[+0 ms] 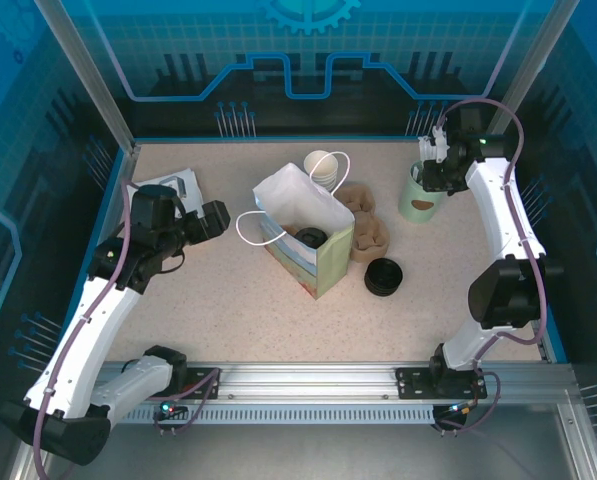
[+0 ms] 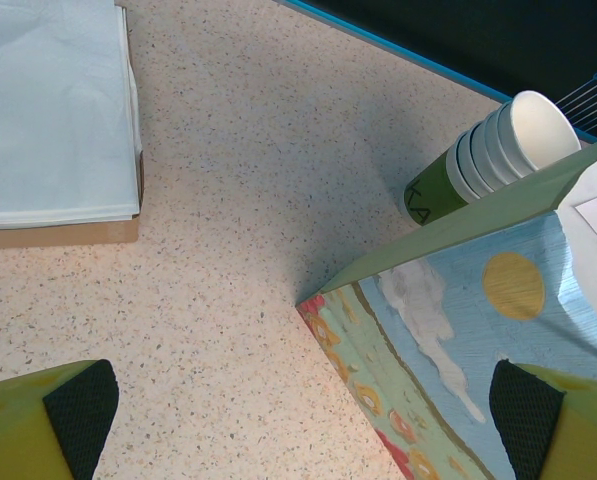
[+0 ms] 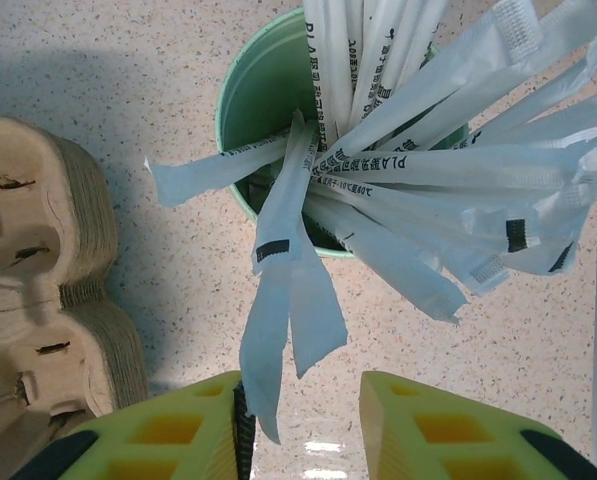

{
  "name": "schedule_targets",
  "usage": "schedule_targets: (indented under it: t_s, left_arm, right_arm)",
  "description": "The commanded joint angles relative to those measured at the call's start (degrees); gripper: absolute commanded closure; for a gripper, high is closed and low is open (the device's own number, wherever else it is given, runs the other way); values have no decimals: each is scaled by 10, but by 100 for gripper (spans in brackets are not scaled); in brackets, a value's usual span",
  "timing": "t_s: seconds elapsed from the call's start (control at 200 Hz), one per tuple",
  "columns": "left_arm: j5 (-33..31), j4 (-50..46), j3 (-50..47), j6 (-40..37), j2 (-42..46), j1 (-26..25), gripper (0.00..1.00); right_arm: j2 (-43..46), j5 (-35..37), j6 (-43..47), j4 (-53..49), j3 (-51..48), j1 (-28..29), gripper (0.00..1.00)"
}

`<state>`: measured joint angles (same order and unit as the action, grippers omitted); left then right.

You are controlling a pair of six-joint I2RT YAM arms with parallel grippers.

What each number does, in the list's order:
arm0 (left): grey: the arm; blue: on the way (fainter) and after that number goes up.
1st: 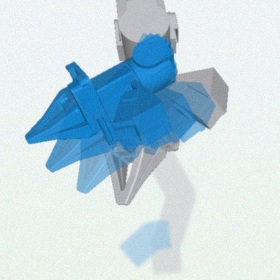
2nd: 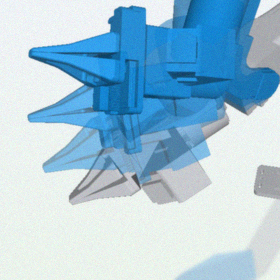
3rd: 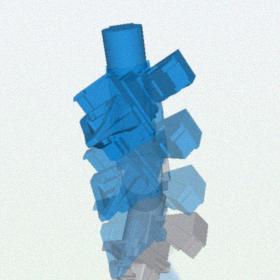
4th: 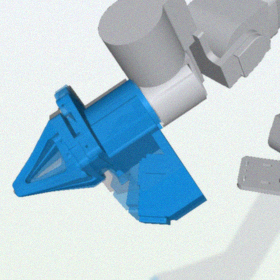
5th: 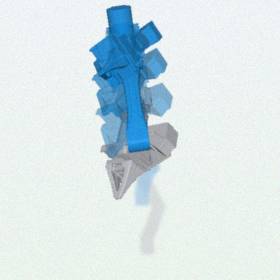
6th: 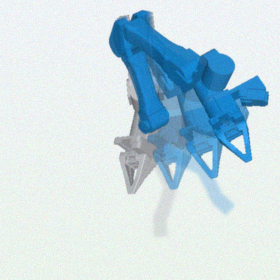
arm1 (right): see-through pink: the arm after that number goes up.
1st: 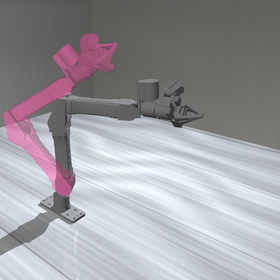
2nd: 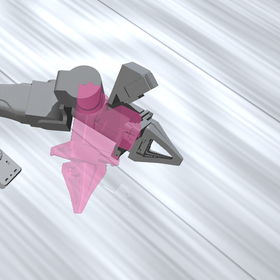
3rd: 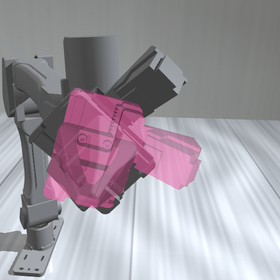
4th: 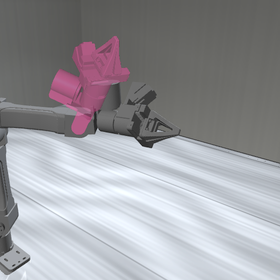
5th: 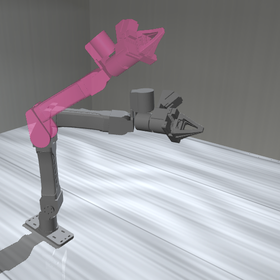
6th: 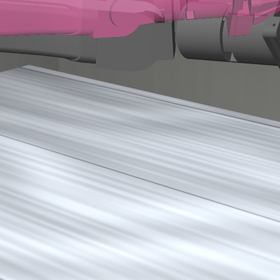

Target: Pack the takeout coffee

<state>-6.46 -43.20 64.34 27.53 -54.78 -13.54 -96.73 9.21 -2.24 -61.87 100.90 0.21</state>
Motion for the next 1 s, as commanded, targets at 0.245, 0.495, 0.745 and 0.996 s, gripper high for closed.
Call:
schedule_targets:
  t_s: [0.245, 0.495, 0.745, 0.996]
  left_arm:
    - [-6, -3, -3, 4, 5, 5, 1]
    - [-7, -4, -3, 4, 6, 4, 1]
    - [-6, -3, -4, 4, 6, 4, 1]
    - [-5, -2, -5, 6, 6, 5, 1]
  right_arm:
    - [-37, -1, 22, -16, 61, 11, 64]
    - [-40, -4, 12, -16, 57, 14, 68]
    - [-38, 9, 17, -21, 66, 18, 83]
    - [-26, 20, 24, -36, 85, 20, 91]
